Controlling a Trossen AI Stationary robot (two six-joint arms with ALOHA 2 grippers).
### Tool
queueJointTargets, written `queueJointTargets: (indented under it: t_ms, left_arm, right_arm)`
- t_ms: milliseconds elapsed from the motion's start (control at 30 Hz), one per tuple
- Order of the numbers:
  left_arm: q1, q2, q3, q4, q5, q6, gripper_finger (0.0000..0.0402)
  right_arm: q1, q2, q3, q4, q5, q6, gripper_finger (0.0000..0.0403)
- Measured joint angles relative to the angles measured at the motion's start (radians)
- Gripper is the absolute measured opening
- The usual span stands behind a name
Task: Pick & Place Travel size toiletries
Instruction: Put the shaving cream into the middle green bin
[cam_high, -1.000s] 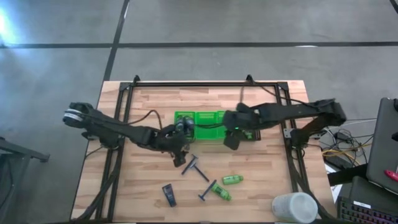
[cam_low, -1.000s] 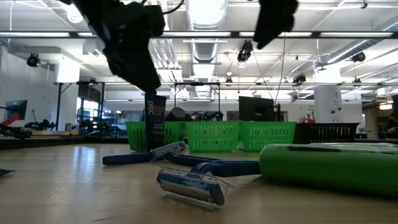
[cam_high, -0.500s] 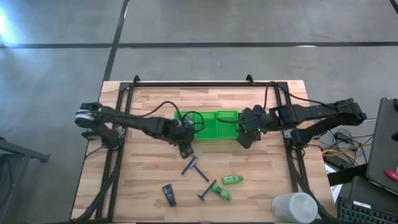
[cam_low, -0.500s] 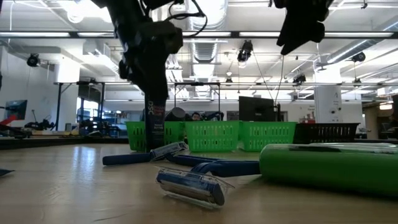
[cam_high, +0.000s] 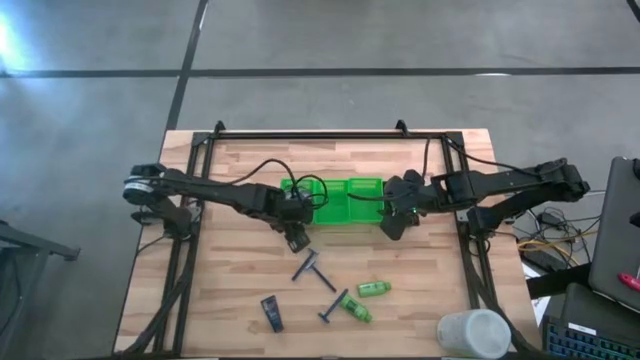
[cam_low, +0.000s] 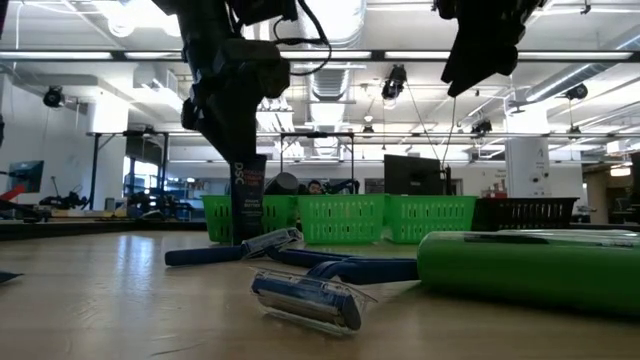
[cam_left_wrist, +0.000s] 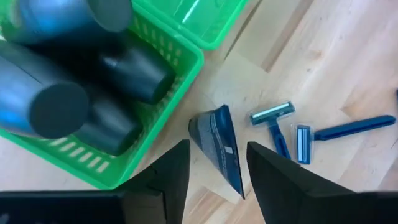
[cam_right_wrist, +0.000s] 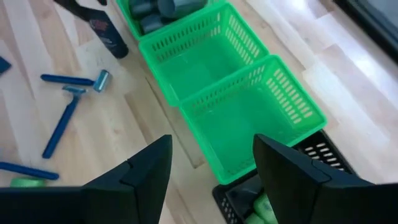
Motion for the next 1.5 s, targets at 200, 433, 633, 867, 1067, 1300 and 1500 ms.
queueJointTargets:
  t_ms: [200, 433, 633, 867, 1067, 1300, 1500]
  left_arm:
    - [0.0, 0.026, 0.0, 0.001, 0.03, 0.0, 0.0165]
    - [-0.003, 0.026, 0.031, 0.001, 0.014, 0.024, 0.0102]
    - [-0.003, 0.028, 0.035, -0.013, 0.007, 0.039, 0.0035]
    - [-0.004, 0.028, 0.035, -0.019, 0.005, 0.073, 0.0006]
    - [-0.004, 0.028, 0.078, -0.037, 0.044, 0.09, 0.0003]
    - [-0.004, 0.024, 0.259, -0.114, 0.006, 0.152, 0.0002]
    - [0.043, 0.042, 0.406, -0.143, -0.105, 0.306, 0.0001]
  right_arm:
    - [0.0, 0.0, -0.001, -0.001, 0.003, 0.001, 0.0232]
    - [0.0, 0.0, -0.006, 0.0, 0.003, 0.004, 0.0226]
    - [0.0, 0.0, -0.014, 0.0, 0.003, 0.004, 0.0209]
    - [0.0, 0.0, -0.014, 0.001, 0.003, 0.004, 0.0193]
    - [0.0, 0.0, -0.014, 0.001, 0.008, 0.004, 0.0181]
    - [0.0, -0.001, -0.014, 0.001, 0.027, 0.005, 0.0169]
    - [0.0, -0.042, -0.008, 0.002, 0.063, 0.016, 0.0174]
